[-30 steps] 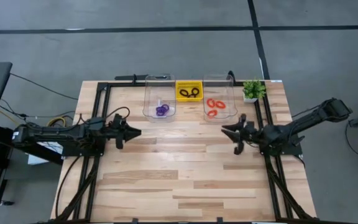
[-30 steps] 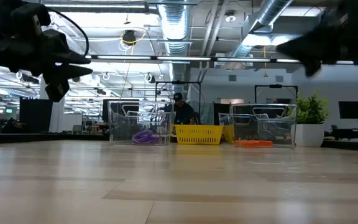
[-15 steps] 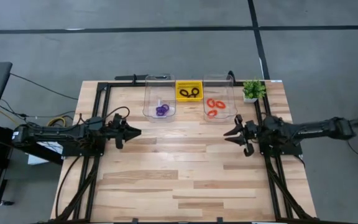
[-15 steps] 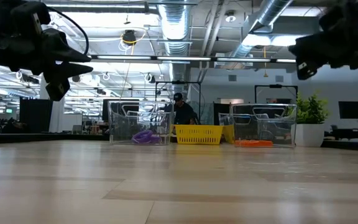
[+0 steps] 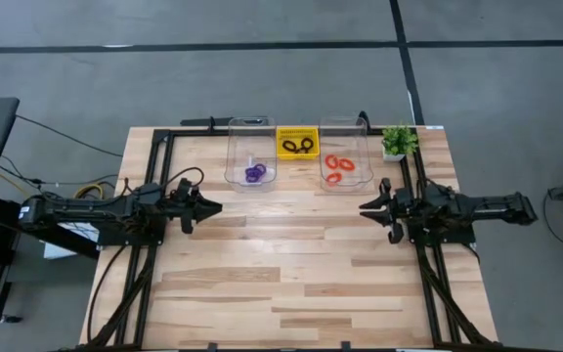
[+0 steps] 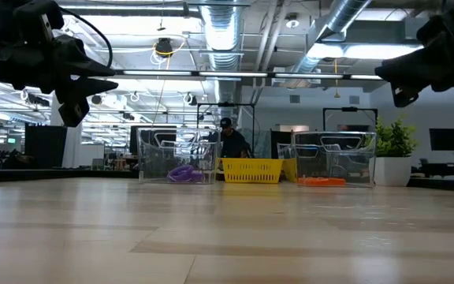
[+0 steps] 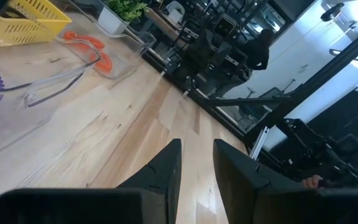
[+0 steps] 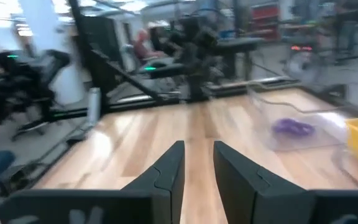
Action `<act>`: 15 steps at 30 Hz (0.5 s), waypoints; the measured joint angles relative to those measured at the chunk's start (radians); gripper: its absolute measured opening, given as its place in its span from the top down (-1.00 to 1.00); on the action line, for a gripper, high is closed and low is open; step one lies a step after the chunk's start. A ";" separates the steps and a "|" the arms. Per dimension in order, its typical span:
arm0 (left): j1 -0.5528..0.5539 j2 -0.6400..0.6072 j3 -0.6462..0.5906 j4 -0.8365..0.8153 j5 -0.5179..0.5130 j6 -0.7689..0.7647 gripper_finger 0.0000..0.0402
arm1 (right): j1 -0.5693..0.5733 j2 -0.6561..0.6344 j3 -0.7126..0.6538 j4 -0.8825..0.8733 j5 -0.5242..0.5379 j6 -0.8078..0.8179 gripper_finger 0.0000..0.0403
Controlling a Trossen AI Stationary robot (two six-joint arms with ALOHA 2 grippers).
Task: Sort spring keychains
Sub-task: Return to Home Position
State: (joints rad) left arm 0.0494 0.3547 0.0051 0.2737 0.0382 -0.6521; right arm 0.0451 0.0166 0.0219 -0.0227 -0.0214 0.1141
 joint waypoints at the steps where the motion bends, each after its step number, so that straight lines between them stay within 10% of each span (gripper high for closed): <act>1: 0.000 0.000 0.000 0.000 0.000 0.000 0.55 | 0.003 -0.001 0.000 0.000 0.012 0.000 0.62; 15: 0.000 0.002 0.000 0.007 0.000 0.000 0.55 | 0.007 -0.005 0.000 0.000 0.008 0.026 0.62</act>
State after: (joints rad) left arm 0.0494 0.3565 0.0051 0.2805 0.0380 -0.6521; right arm 0.0521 0.0120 0.0216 -0.0227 -0.0135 0.1402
